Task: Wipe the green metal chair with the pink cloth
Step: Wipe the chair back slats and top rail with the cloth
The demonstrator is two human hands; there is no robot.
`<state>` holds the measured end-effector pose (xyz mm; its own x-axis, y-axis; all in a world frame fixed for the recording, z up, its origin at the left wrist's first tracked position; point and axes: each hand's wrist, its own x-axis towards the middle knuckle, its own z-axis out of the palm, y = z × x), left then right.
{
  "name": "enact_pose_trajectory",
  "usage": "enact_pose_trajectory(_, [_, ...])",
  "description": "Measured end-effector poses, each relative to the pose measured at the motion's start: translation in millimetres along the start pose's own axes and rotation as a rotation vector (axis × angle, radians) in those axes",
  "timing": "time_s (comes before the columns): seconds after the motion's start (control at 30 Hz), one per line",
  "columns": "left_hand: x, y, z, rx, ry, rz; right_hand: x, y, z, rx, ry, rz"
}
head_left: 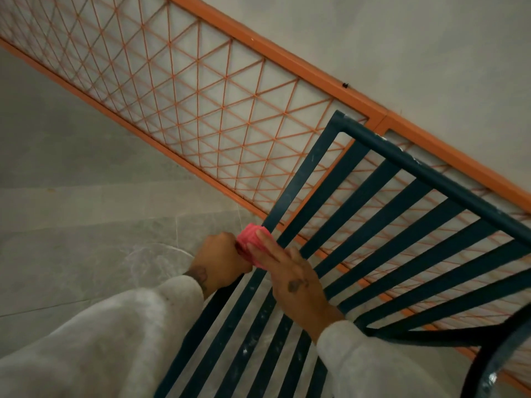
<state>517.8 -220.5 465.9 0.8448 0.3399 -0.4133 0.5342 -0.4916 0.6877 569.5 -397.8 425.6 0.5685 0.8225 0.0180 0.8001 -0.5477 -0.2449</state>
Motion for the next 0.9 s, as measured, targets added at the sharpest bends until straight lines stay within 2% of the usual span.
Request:
enact_pose_trajectory(0.13, [17,13,0,-0.021,0.026,-0.01,40,47,-37,-0.279,0.021,-0.002])
enact_pose_trajectory(0.23, [23,24,1,0.035,0.014,0.021,64,57,-73,-0.406,0.124,0.126])
enact_pose_trajectory(0.3, [24,26,0,0.08,0.026,0.016,65,50,-76,-0.386,0.153,0.166])
enact_pose_trajectory(0.47, [32,34,-3,0.161,-0.001,0.01,31,26,-41,-0.231,-0.071,-0.017])
enact_pose_trajectory(0.53, [37,36,-5,0.193,-0.047,0.015,29,24,-47,-0.267,-0.062,-0.068])
enact_pose_trajectory(0.67, [40,41,-8,0.234,-0.107,-0.041,60,47,-83,-0.467,0.048,0.033])
enact_pose_trajectory(0.73, [41,41,-10,0.229,-0.122,-0.058,76,55,-112,-0.523,0.003,0.118])
enact_pose_trajectory(0.8, [41,41,-11,0.222,-0.142,-0.072,83,52,-133,-0.551,0.043,0.175])
enact_pose_trajectory(0.9, [42,42,-14,0.2,-0.159,-0.083,76,41,-119,-0.541,0.007,0.199])
